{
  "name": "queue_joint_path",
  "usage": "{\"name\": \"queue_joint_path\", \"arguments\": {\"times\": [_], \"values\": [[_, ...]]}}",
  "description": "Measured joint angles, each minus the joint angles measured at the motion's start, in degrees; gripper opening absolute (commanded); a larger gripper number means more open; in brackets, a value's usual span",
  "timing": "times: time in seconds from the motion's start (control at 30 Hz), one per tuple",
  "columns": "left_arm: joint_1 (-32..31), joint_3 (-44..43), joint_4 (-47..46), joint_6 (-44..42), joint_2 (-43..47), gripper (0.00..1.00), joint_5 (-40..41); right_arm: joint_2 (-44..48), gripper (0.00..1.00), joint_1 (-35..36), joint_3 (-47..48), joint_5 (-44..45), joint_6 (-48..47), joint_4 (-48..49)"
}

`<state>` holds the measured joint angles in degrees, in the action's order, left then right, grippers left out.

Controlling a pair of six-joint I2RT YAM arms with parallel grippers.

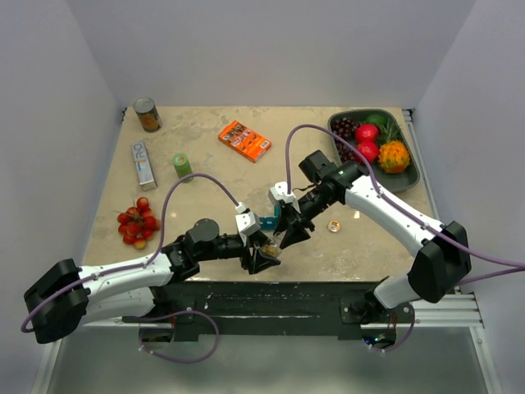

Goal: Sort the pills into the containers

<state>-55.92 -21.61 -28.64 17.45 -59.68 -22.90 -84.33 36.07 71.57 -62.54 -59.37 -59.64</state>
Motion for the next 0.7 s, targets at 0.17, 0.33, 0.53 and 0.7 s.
{"name": "queue_joint_path", "arguments": {"times": [0.17, 0.33, 0.53, 0.7], "values": [[0.0, 0.0, 0.0, 0.0, 0.6, 0.68, 0.2, 0.4, 0.0, -0.9, 0.0, 0.0, 0.0, -0.5], [0.0, 0.6, -0.4, 0.0, 0.7, 0.68, 0.1, 0.4, 0.0, -1.2, 0.0, -0.1, 0.0, -0.9], [0.0, 0.6, -1.4, 0.4, 0.2, 0.69, 0.2, 0.4, 0.0, -2.0, 0.0, -0.9, -0.1, -1.3], [0.0, 0.6, -3.1, 1.3, -0.8, 0.69, 0.2, 0.4, 0.0, -2.3, 0.0, -1.6, -0.3, -1.3]]}}
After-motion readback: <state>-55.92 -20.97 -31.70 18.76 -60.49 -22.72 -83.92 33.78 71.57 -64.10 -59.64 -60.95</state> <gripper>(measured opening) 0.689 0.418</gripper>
